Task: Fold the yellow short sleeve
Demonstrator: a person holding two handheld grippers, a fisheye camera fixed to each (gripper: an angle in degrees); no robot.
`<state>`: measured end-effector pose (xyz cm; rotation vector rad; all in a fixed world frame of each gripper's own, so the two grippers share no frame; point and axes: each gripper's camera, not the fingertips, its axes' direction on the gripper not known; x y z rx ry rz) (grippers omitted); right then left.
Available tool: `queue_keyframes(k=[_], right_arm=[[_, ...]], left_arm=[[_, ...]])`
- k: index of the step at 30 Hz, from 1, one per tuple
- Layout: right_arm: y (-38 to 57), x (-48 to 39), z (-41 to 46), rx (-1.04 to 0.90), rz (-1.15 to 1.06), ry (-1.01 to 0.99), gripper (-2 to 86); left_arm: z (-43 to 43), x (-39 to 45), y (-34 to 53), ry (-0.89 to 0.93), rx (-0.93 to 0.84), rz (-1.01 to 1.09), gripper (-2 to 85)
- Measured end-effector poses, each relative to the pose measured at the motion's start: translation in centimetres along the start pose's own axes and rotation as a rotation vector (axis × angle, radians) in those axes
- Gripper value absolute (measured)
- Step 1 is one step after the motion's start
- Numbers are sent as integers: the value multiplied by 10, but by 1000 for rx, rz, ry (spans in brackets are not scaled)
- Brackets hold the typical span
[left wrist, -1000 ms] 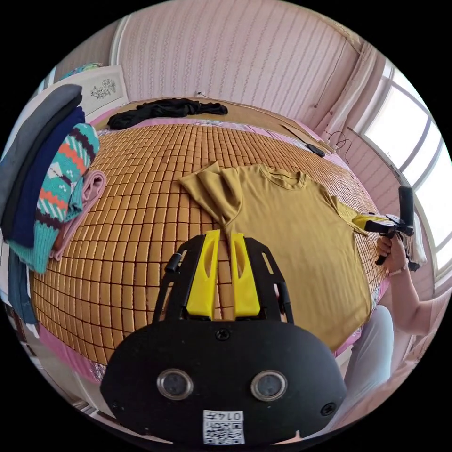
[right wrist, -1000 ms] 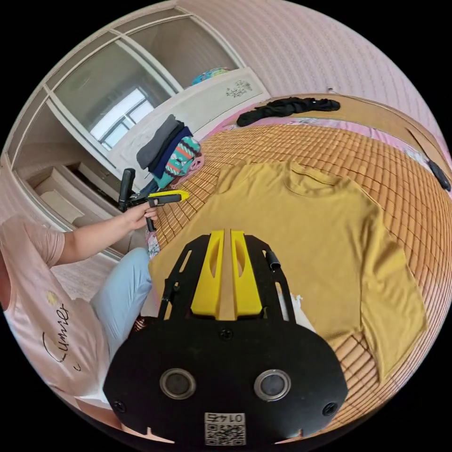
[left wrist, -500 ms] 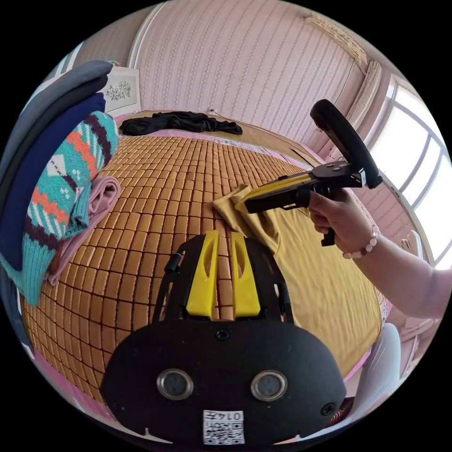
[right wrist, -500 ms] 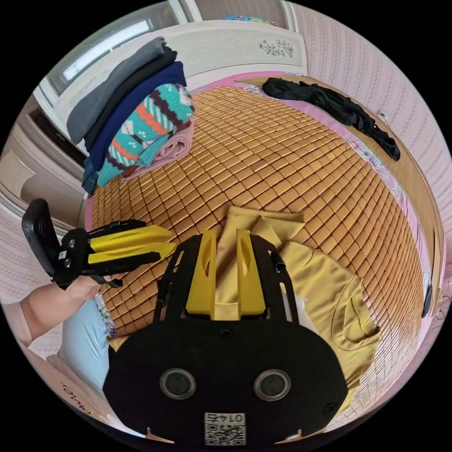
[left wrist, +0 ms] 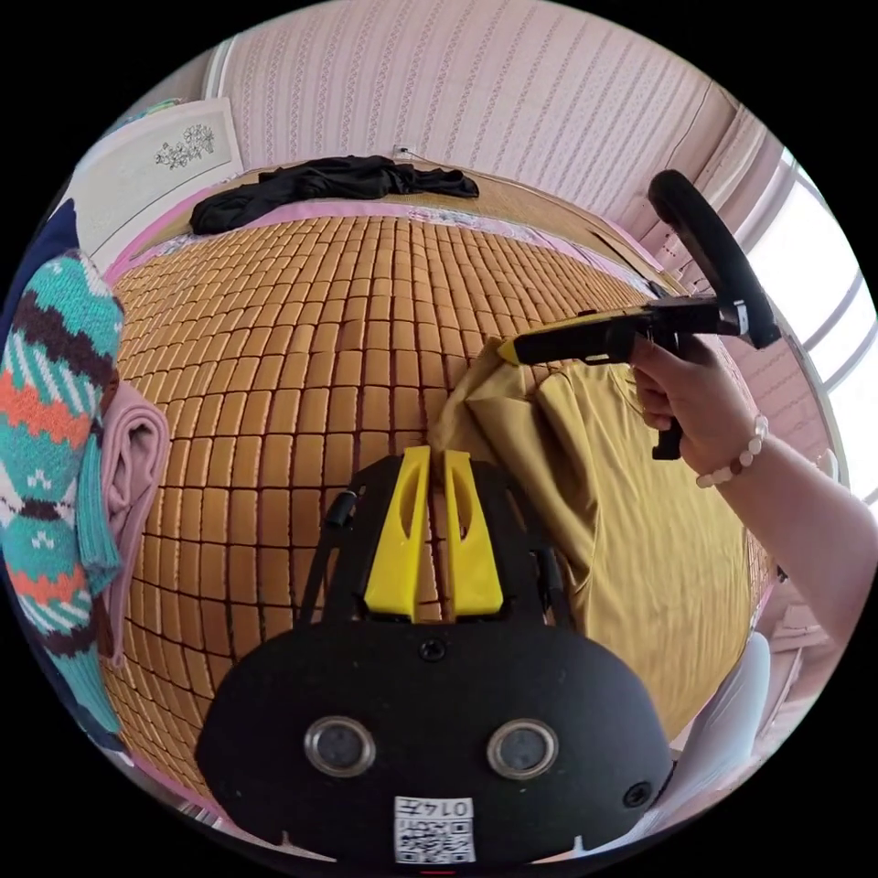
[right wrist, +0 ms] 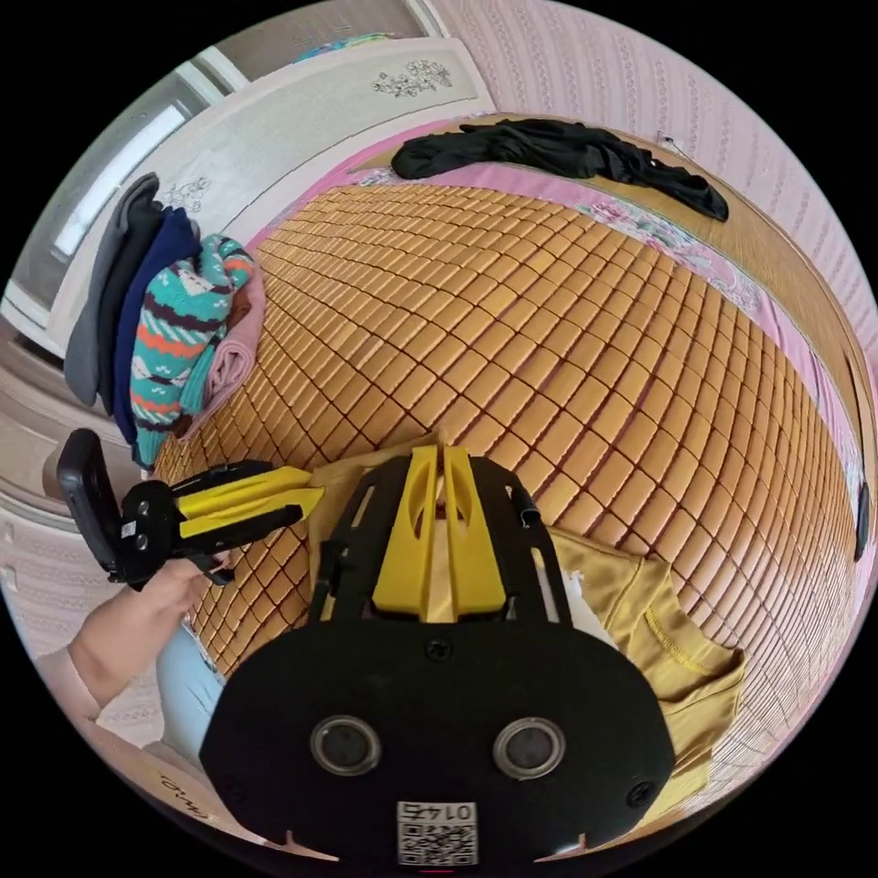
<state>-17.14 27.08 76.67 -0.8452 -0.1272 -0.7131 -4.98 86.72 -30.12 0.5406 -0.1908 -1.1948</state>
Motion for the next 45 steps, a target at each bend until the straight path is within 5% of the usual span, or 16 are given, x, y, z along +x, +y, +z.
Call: queue_keyframes(k=[7, 13, 20, 29, 36, 39, 45], right_arm=[[-6, -83, 25, -26, -313, -115, -2], [-3, -166, 72, -110, -524, 35, 5], [13, -169, 48, -34, -463, 82, 61], [24, -184, 73, -159, -411, -26, 122], [30, -179, 51, -65, -391, 144, 14], [27, -149, 12, -45, -330, 26, 3], [97, -43, -169, 339, -109, -270, 4]], left_arm=[[-89, -36, 82, 90, 166, -71, 25], [-100, -64, 122, 58, 115, -206, 33], [-106, -74, 141, 66, 132, -256, 37], [-97, -72, 131, 49, 150, -267, 63], [-81, -64, 130, 19, 102, -223, 36], [-83, -58, 133, 32, 151, -207, 11], [-122, -1, 138, 162, 427, 43, 10]])
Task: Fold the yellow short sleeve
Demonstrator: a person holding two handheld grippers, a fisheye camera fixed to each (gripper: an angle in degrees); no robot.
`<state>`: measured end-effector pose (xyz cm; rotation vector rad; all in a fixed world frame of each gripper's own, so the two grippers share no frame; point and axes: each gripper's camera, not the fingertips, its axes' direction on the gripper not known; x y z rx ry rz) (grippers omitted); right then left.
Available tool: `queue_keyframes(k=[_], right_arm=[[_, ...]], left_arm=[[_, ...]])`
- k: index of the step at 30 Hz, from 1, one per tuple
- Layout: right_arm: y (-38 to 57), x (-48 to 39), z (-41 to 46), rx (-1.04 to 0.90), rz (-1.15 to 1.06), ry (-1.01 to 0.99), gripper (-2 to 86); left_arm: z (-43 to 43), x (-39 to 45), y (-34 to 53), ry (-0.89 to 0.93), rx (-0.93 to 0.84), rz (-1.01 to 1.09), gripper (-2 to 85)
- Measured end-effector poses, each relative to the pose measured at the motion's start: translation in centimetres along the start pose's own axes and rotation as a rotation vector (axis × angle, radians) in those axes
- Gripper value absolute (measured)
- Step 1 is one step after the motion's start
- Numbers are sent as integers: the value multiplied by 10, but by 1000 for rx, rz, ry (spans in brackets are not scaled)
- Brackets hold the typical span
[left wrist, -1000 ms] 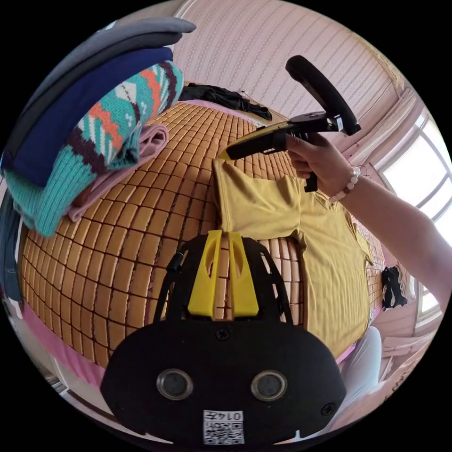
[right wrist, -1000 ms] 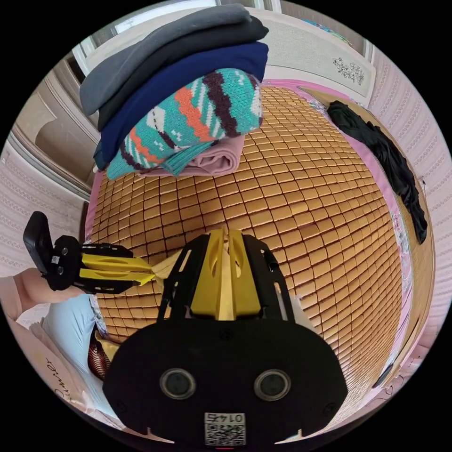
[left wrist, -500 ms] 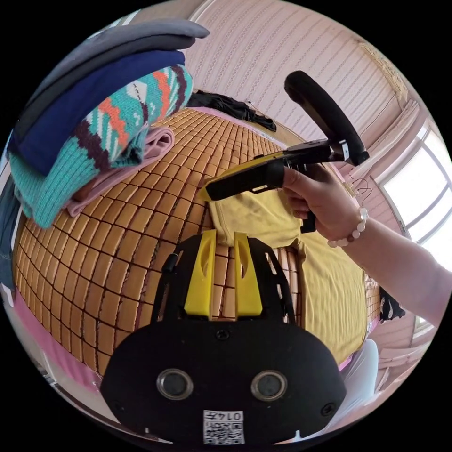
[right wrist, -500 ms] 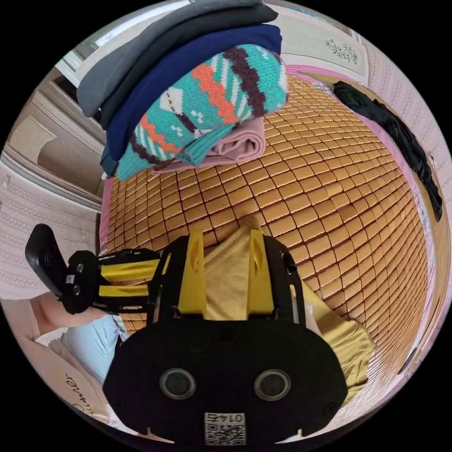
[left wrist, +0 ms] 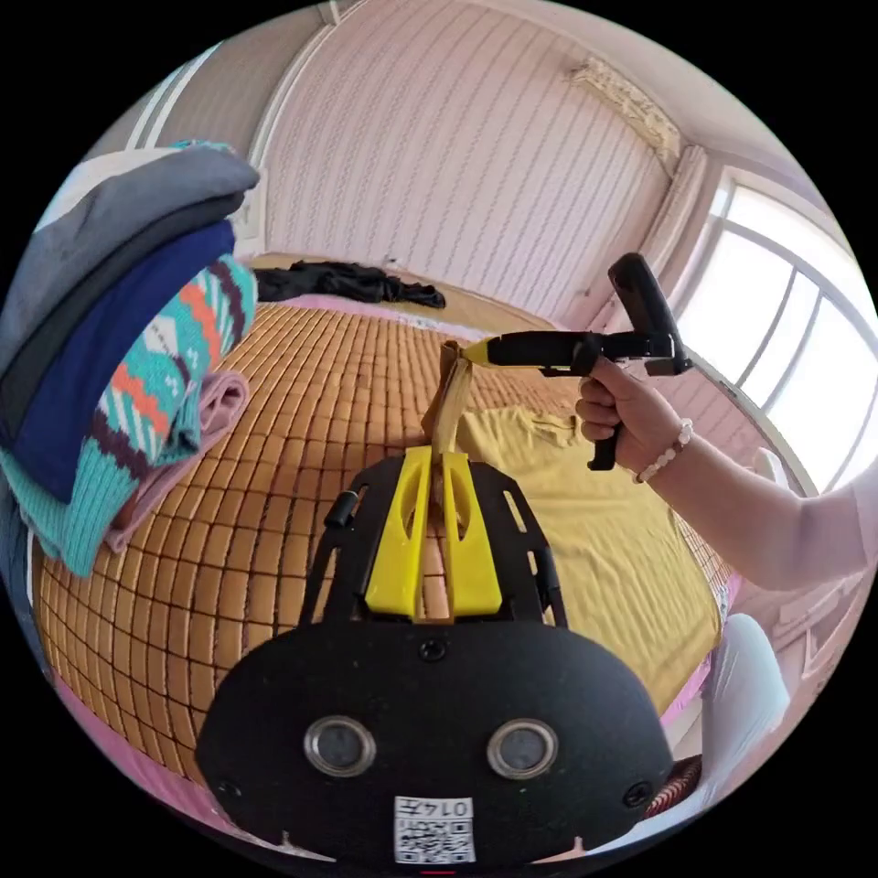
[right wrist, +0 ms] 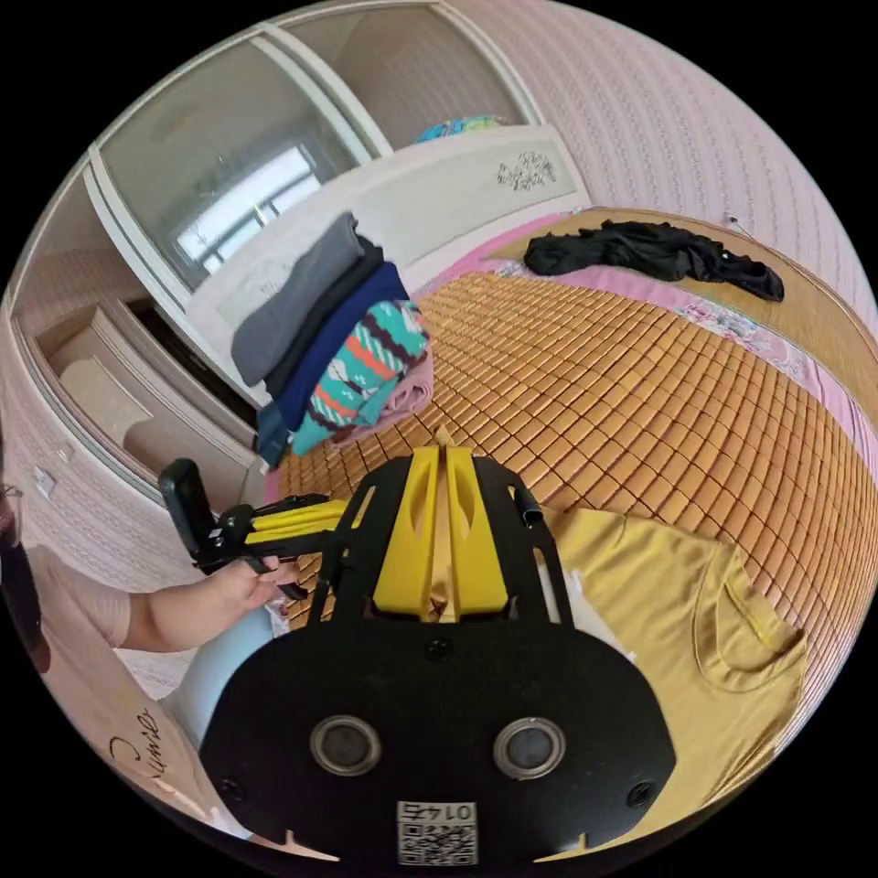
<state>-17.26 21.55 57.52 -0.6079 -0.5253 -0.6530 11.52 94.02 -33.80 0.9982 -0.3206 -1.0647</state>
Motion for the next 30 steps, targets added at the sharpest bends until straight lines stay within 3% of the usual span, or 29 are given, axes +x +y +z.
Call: queue_keyframes(k=[2, 5, 7, 12, 17, 23, 30], right_arm=[[39, 7, -87, 121, 63, -17, 7], [92, 22, -153, 114, 160, 111, 11], [118, 36, -169, 24, 215, 222, 16], [147, 68, -193, -140, 370, 245, 30], [118, 61, -211, -87, 353, 236, 38], [81, 37, -234, -113, 251, 293, 30], [153, 48, -339, -7, 517, 526, 61]], left_arm=[[-5, 41, 0, 212, 61, 116, 24], [9, 79, 18, 324, 21, 121, 54], [27, 90, 34, 308, -64, 126, 63], [66, 85, 67, 242, -251, 58, 64], [98, 93, 73, 97, -307, 117, 64], [131, 130, 72, 175, -304, 184, 63], [173, 202, 72, 274, -298, 400, 62]])
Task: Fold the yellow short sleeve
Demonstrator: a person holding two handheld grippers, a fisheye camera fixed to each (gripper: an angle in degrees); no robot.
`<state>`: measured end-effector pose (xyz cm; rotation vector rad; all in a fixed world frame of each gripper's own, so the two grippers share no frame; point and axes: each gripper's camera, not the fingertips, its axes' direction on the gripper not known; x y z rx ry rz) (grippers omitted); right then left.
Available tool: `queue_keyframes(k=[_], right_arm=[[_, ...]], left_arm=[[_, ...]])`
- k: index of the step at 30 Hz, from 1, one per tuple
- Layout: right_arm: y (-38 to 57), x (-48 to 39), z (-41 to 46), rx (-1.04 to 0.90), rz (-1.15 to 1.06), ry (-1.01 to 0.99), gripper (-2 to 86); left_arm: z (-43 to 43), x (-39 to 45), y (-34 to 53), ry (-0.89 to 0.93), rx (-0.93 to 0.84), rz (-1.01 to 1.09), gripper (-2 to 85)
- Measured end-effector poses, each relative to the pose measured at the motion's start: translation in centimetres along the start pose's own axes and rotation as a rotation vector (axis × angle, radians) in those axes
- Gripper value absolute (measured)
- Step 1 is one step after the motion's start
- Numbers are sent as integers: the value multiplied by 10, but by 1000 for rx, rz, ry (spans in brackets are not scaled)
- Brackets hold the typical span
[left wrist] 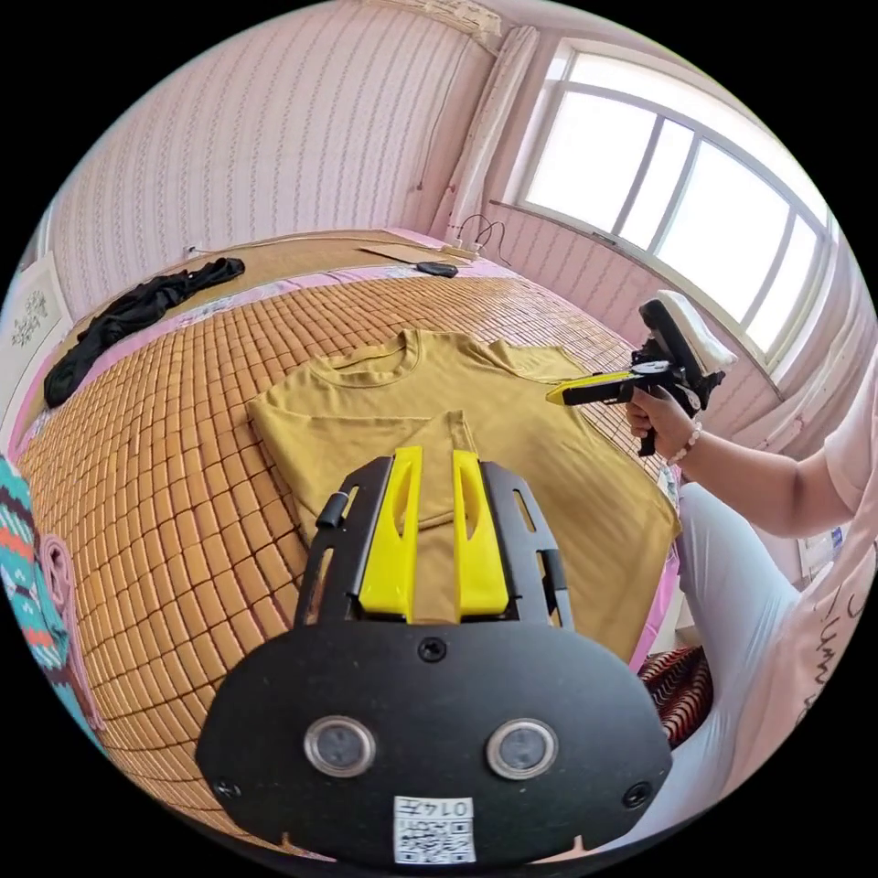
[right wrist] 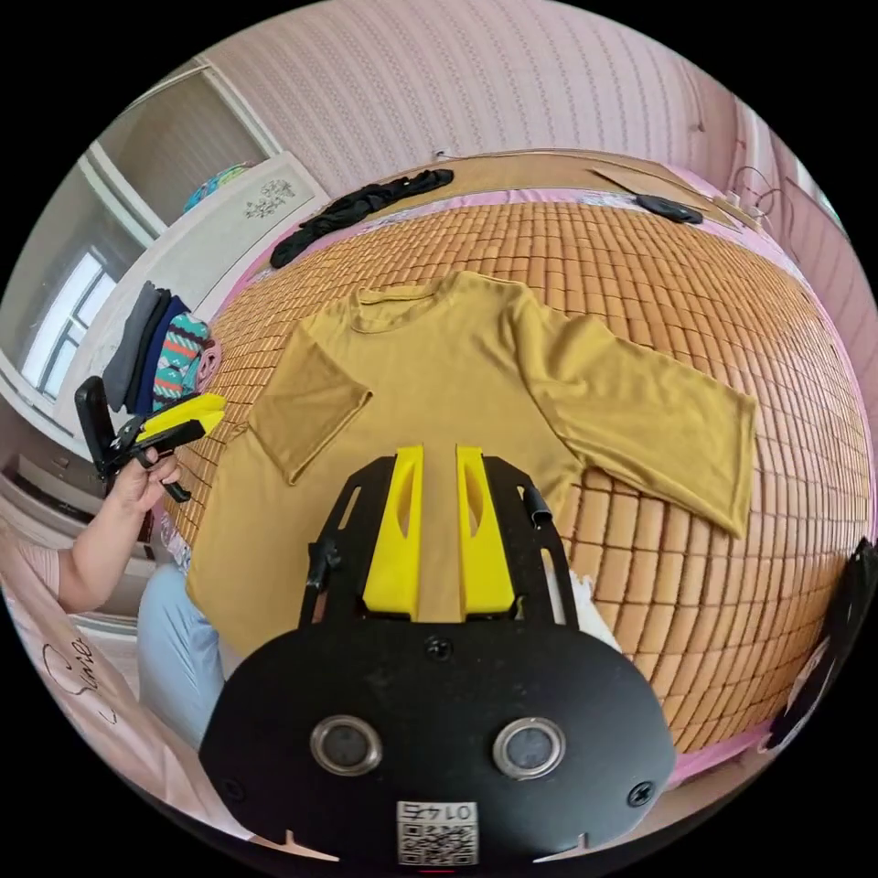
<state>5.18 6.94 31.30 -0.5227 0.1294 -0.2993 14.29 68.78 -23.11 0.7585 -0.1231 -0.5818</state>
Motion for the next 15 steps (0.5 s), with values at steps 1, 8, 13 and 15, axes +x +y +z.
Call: queue_keyframes(k=[1, 8, 13, 15], right_arm=[[8, 17, -17, 24, 50, 46, 63], [34, 104, -90, 143, 294, 130, 74], [33, 126, -127, 223, 318, 110, 95], [35, 128, -138, 218, 271, 140, 97]], left_arm=[[12, 10, -12, 29, 2, 39, 62], [101, 77, -97, 141, -58, 183, 62], [168, 121, -139, 154, -130, 267, 62], [195, 141, -152, 165, -149, 309, 62]])
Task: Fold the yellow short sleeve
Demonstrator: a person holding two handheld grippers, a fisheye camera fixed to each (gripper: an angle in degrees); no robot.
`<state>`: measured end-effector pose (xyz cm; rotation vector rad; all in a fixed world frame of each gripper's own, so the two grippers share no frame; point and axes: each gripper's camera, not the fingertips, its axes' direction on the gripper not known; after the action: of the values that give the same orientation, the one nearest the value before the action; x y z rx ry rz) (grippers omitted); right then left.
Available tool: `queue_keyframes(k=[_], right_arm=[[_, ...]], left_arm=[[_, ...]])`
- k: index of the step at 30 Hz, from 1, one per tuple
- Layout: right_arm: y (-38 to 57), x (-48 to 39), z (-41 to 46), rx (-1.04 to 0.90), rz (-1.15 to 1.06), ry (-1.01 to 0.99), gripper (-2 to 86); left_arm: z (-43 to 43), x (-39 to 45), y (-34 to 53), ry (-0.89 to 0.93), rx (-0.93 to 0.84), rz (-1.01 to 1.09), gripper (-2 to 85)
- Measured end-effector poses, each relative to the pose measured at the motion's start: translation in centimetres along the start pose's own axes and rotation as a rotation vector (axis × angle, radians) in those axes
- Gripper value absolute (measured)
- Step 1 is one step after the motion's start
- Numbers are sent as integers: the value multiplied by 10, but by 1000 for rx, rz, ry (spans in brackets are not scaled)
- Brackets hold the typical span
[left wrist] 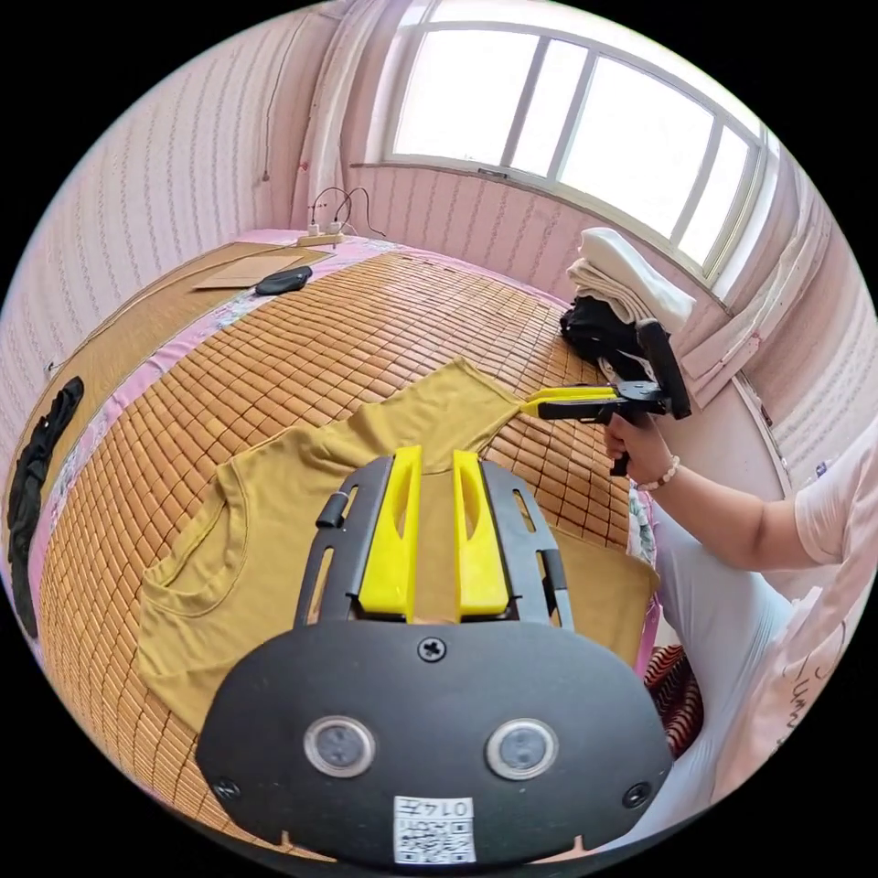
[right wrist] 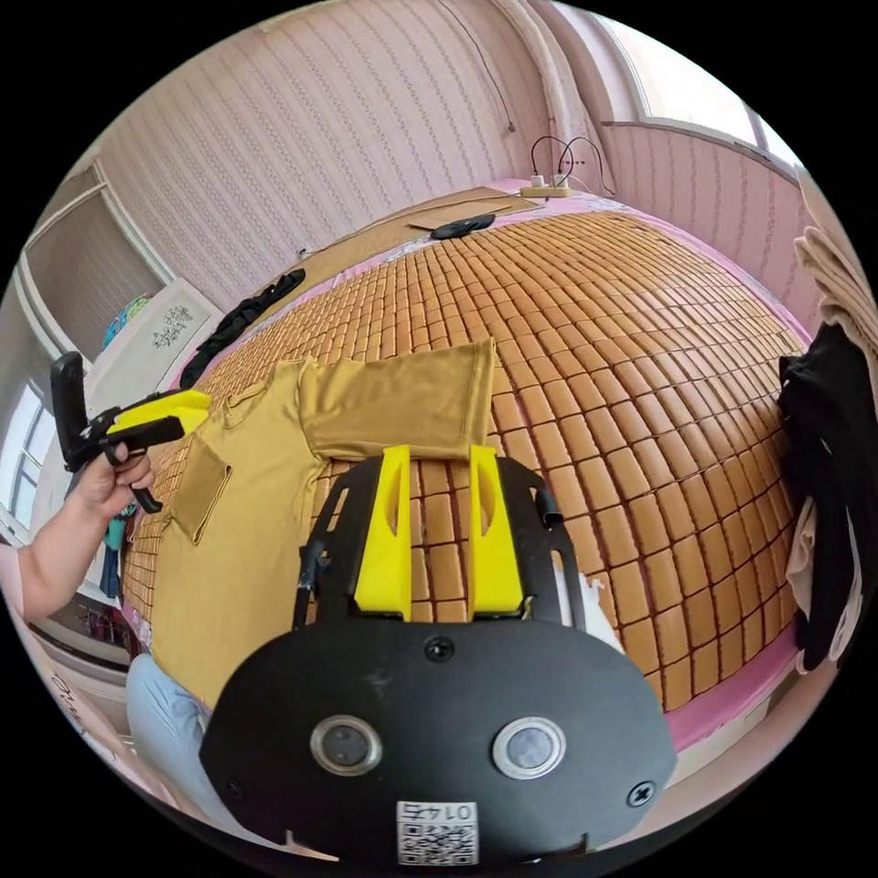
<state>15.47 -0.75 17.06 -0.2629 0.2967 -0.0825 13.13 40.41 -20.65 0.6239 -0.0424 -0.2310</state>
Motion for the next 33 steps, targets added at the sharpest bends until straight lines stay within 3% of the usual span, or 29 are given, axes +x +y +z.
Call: queue_keyframes(k=[7, 14, 18, 24, 27, 30, 33], right_arm=[[-22, 17, -19, -68, -1, -40, 65], [-24, 45, -58, -81, 66, -214, 34], [-22, 53, -75, -85, 81, -265, 27], [-14, 59, -106, -63, 76, -325, 23], [-7, 58, -127, 0, 48, -352, 22], [0, 45, -157, 135, -15, -431, 21], [0, 8, -189, 218, -178, -645, 21]], left_arm=[[112, 32, -94, 13, -65, 112, 51], [214, 34, -165, -68, -176, -49, 70], [252, 34, -171, -136, -293, -39, 46], [245, 22, -175, -103, -301, -2, -7], [212, 12, -173, -109, -224, 11, -9], [151, -1, -164, -96, -112, 6, -10], [68, -8, -131, -145, 17, 27, -10]])
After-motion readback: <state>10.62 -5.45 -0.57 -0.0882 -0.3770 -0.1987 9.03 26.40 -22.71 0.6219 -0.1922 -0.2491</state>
